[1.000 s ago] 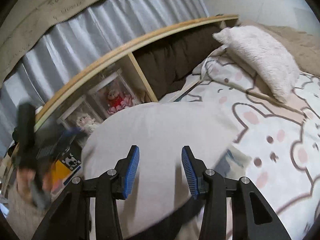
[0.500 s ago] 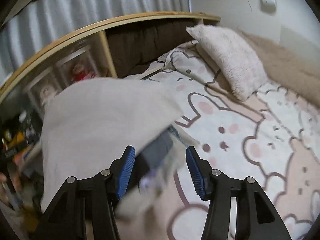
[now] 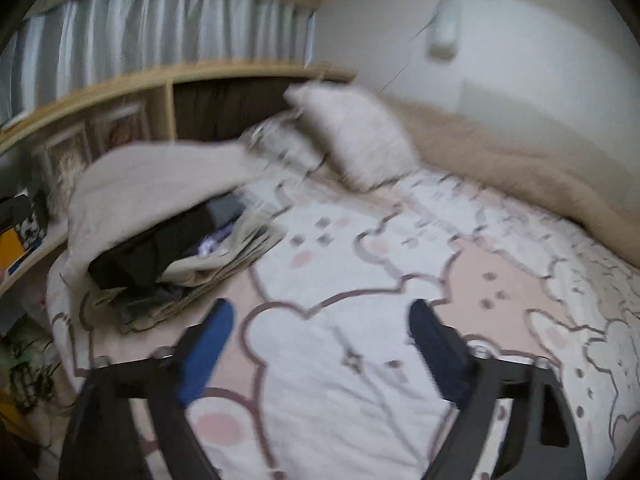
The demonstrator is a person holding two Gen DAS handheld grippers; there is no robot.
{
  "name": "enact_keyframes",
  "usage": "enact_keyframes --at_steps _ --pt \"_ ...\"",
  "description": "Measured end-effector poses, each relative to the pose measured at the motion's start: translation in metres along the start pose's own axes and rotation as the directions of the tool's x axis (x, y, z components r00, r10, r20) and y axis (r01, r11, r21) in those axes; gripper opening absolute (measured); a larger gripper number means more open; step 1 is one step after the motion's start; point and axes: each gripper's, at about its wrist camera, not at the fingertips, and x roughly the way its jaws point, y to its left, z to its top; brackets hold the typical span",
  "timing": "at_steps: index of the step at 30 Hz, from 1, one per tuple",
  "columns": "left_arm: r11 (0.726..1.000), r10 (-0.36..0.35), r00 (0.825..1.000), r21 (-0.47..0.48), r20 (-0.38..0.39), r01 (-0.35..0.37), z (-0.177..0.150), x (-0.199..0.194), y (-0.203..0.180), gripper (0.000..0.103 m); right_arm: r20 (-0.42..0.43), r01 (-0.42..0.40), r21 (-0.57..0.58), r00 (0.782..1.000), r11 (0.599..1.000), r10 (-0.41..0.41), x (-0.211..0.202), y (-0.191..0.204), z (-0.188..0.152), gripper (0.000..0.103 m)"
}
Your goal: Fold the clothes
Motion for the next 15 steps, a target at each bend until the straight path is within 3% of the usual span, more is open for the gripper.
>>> enact_keyframes --at_steps 5,12,15 --pt "0.998 -0.012 1.0 0.057 0.029 0.011 -0.006 -0.028 -0.036 0.103 -0.004 0.007 0.048 1.0 0.999 -0.007 -0.037 -0.037 -0.018 0.103" --pt "0.992 -0.019 0.998 0.124 0.059 0.012 -0.019 -0.062 -0.077 0.103 0.08 0.038 0.097 0.996 0.995 -0.046 -0.098 -0.07 -0.032 0.103" --pt "0.987 -0.017 0.998 0.158 0.062 0.007 -0.027 -0.072 -0.092 0.103 0.068 0.025 0.139 0.997 0.99 -0.035 -0.113 -0.086 -0.038 0.103"
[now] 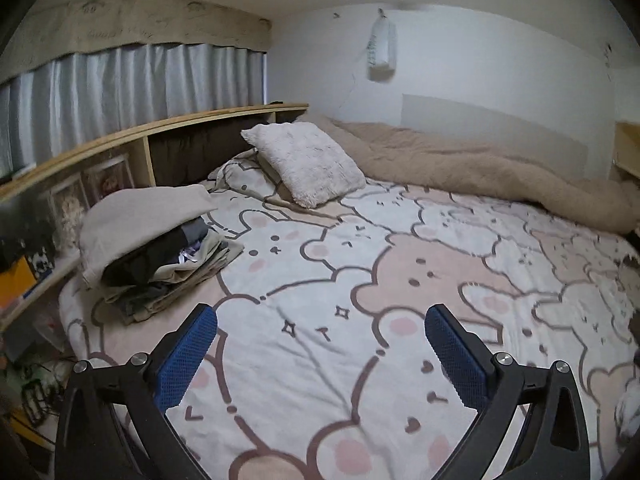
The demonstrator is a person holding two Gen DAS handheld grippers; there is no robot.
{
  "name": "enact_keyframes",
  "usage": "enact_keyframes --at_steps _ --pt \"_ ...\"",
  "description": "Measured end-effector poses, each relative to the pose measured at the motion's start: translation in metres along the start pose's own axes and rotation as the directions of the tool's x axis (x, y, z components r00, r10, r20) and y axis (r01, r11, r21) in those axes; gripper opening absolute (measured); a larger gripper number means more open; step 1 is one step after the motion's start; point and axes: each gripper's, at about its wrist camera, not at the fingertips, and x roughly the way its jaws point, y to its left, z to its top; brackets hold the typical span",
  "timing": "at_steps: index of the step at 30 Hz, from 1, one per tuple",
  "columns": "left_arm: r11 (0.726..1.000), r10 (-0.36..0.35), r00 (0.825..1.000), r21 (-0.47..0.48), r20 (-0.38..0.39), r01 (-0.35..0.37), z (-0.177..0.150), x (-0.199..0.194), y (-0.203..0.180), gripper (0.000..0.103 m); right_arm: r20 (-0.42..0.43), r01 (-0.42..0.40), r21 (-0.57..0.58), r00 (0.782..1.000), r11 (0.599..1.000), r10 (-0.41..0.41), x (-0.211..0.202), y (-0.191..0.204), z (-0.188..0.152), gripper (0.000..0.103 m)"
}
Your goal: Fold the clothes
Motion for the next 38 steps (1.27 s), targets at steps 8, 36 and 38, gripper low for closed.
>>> enact_keyframes --at_steps 8,36,38 --pt "0.998 -0.055 0.998 0.033 -0.019 0.055 -0.014 -0.009 -0.022 0.103 -0.015 0.101 0.058 0.995 0.993 -0.1 -0.028 -0.035 -0.022 0.103" --pt "0.995 -0.091 0.995 0.038 -0.045 0.092 -0.028 -0.005 -0.034 0.103 -0.002 0.256 0.003 0.967 0.967 -0.256 -0.063 -0.047 -0.038 0.103" --pt "0.995 -0.094 0.995 0.034 -0.046 0.096 -0.027 -0.005 -0.033 0.103 -0.006 0.253 0.001 0.967 0.967 -0.253 -0.063 -0.047 -0.038 0.103"
